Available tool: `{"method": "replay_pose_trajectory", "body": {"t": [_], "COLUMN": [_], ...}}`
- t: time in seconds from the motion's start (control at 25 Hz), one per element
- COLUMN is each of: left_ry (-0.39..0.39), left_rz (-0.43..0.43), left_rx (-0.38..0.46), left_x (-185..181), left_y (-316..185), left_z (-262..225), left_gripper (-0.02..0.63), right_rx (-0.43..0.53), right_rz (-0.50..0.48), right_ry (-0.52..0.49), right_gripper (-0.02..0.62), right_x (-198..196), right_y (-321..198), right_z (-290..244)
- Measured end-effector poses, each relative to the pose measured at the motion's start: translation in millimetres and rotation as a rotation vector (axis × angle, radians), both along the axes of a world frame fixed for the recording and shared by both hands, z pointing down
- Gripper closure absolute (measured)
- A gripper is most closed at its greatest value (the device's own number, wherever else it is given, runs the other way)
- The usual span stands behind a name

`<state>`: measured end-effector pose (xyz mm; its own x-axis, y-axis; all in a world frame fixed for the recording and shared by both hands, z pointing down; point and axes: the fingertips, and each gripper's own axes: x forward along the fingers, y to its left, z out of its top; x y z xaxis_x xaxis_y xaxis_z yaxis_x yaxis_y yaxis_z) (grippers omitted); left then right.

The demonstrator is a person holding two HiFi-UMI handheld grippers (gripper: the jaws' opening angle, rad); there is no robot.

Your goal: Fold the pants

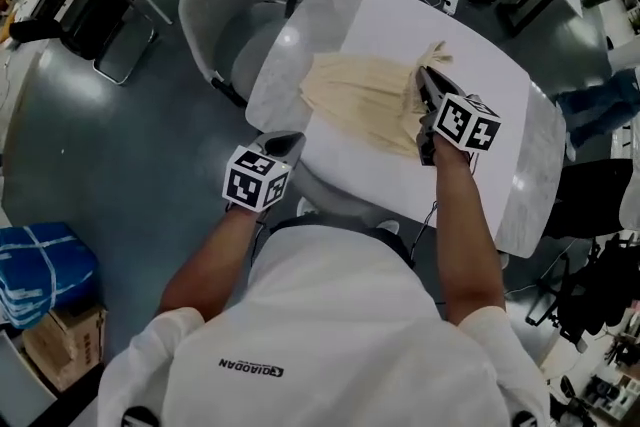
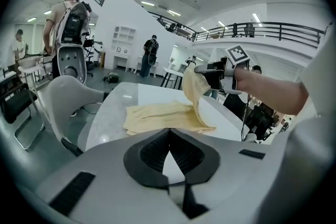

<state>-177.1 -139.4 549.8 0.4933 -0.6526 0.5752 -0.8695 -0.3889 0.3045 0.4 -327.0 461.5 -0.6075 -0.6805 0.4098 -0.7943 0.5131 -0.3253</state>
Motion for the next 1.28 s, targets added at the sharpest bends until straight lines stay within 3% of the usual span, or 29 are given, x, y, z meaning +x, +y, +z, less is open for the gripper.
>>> {"method": "replay_pose_trajectory", "body": {"t": [0.64,0.92,1.28], "left_ry": [0.05,0.053,0.055], "left_rz": [-0.135,-0.182,-0.219], "left_rx": [-0.052,-0.076,-0.11], "left_x": [-67.8,-84.4,-97.2], "left_y": [25.6,44.9,47.3], "left_z": [26.6,31.6,43.2], "left_gripper": [0.58,0.58,0.58], "right_rx": [-0.095,-0.226,-0.295], "right_rz": [-0.194,-0.16,-0.17], "right_ry": [0.129,0.133,0.178], "right_gripper": [0.546,0.546,0.545], "right_x": [-165.5,-195.7,-209.4], "right_y": [-3.2,-10.2,-12.4], "right_z": [71.4,133.5,182.0]}}
